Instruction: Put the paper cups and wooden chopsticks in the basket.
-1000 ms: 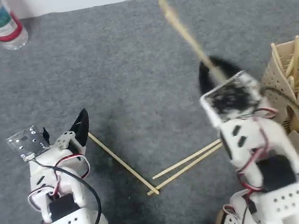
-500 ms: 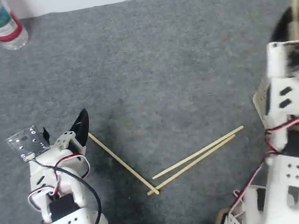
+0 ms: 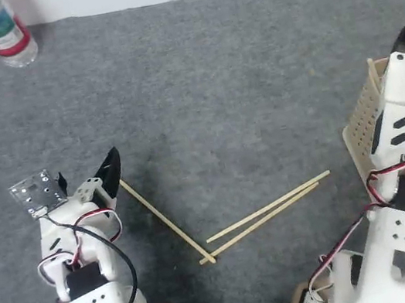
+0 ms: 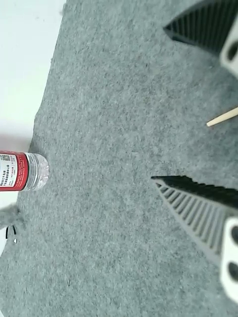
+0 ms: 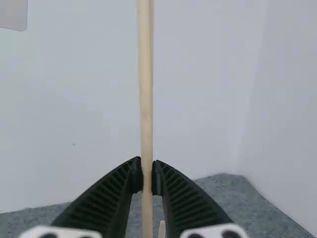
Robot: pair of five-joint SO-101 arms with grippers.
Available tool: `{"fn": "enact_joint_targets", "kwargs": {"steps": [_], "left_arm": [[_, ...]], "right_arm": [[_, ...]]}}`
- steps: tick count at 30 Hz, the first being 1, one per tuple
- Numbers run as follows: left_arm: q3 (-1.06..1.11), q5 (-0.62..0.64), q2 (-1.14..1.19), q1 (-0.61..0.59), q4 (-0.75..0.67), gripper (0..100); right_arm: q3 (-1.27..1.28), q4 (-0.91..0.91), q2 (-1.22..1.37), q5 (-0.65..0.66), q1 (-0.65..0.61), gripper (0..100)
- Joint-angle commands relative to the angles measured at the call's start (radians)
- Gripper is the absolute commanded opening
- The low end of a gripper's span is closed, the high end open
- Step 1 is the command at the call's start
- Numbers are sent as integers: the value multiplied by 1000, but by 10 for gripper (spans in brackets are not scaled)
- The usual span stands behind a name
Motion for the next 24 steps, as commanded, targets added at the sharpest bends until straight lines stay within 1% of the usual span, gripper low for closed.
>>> {"fn": "enact_joint_targets", "kwargs": {"steps": [1, 6, 10, 12, 24], "left_arm": [[-21, -12, -12, 6, -21, 386], [-21, -12, -12, 6, -21, 386], [-21, -12, -12, 6, -21, 386], [-21, -12, -12, 6, -21, 386], [-21, -12, -12, 6, -21, 386]], "right_arm": [[-28, -22, 5, -14, 13, 9], [-28, -22, 5, -14, 13, 14], [-25, -18, 5, -14, 13, 121], [-25, -13, 5, -14, 13, 151], [5, -18, 5, -14, 12, 145]]}}
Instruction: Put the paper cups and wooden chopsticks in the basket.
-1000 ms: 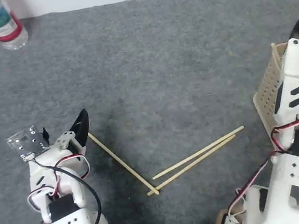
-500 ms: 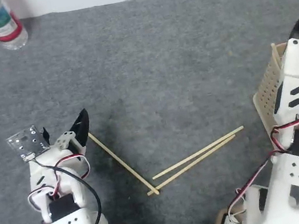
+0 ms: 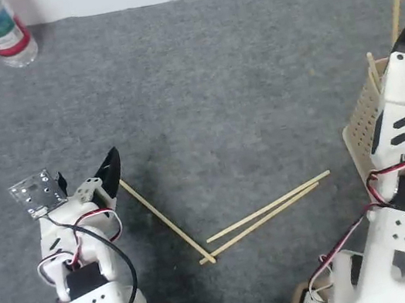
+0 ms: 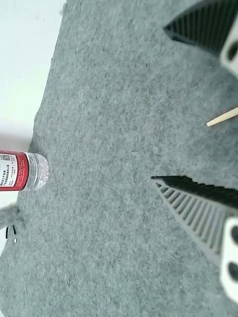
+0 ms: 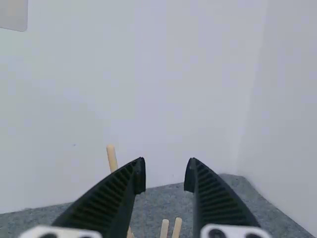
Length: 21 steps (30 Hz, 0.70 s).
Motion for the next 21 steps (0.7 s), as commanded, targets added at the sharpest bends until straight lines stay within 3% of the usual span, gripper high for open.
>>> {"fn": "enact_joint_targets", "kwargs": {"steps": [1, 9, 12, 16, 21], "left_arm": [[-21, -12, -12, 6, -21, 386], [-21, -12, -12, 6, -21, 386], [-21, -12, -12, 6, -21, 386], [-21, -12, -12, 6, -21, 386], [-21, -12, -12, 6, -21, 386]], "right_arm": [[8, -21, 5, -14, 12, 145], [14, -2, 5, 29, 1, 144], [-11, 85, 4, 68, -56, 144], [-129, 295, 7, 135, -205, 144], [-227, 536, 7, 359, -483, 144]]}}
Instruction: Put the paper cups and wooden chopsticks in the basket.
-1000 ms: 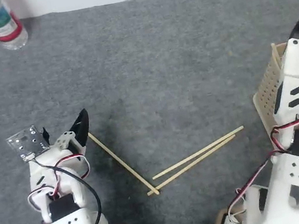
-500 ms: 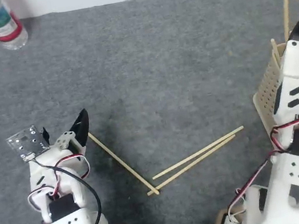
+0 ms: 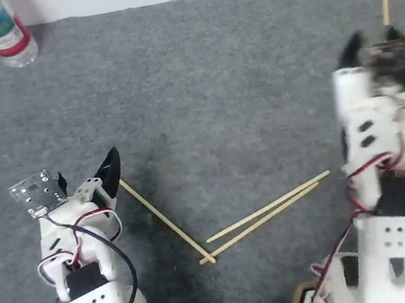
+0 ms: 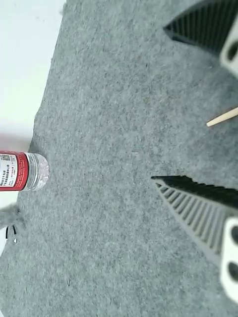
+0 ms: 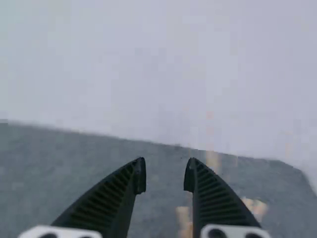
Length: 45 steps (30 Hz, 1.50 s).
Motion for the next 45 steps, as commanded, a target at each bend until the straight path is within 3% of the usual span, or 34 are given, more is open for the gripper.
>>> {"fn": "enact_joint_targets", "kwargs": {"steps": [1, 11, 16, 20, 26, 31, 34, 39, 45], "left_arm": [[-21, -12, -12, 6, -21, 386], [-21, -12, -12, 6, -21, 386], [-21, -12, -12, -5, -21, 386], [-35, 52, -14, -135, -23, 386], [-45, 81, -14, -199, 15, 386], [-45, -29, -14, -275, 17, 386], [-45, -34, -14, -350, 15, 386], [-42, -32, -12, -342, 15, 386], [-42, -32, -12, -334, 14, 386]], "right_arm": [[-106, 171, 2, 161, -189, 144], [-57, 392, 2, 226, -437, 144], [86, 400, 2, 218, -670, 144], [169, 371, 36, 193, -839, 144], [193, 211, 292, 153, -885, 144], [189, 22, 582, 155, -944, 144], [184, -87, 730, 157, -954, 144], [126, -114, 848, 157, -955, 144], [110, -114, 851, 157, -1050, 144]]}}
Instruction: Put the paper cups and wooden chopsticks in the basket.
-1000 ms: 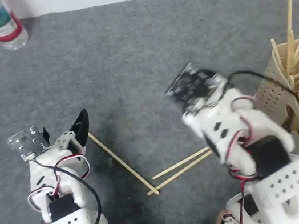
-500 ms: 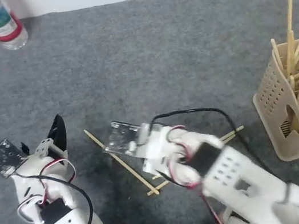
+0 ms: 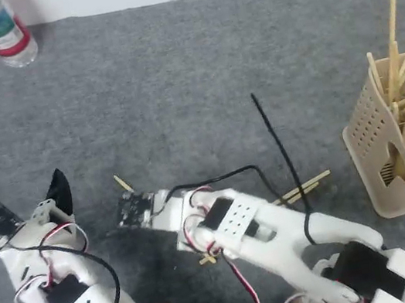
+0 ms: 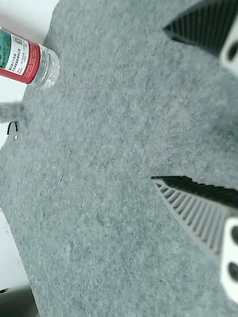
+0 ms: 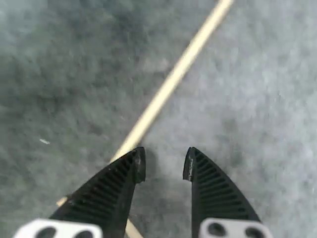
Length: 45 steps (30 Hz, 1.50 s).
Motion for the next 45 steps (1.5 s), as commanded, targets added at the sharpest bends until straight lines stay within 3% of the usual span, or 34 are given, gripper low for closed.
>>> {"fn": "enact_joint_targets", "kwargs": {"steps": [1, 16, 22, 26, 30, 34, 42, 45], "left_arm": [[-42, -11, -12, 6, 2, 386], [-42, -11, -12, 2, 0, 386], [-42, -11, -12, 2, 0, 386], [-42, -11, -12, 2, 0, 386], [-42, -11, -12, 2, 0, 386], [-42, -11, -12, 3, 0, 386], [-42, -11, -12, 6, 0, 386], [-42, -11, -12, 6, 0, 386]], "right_arm": [[-64, -16, 4, -9, -59, 144], [-100, 5, 64, -3, -48, 146], [-374, 298, 254, -12, -50, 145], [-523, 394, 400, -11, -39, 144], [-574, 417, 430, -9, -39, 125], [-575, 417, 432, -3, -38, 11], [-578, 437, 423, -2, -13, 6], [-623, 519, 360, 20, 27, 7]]}}
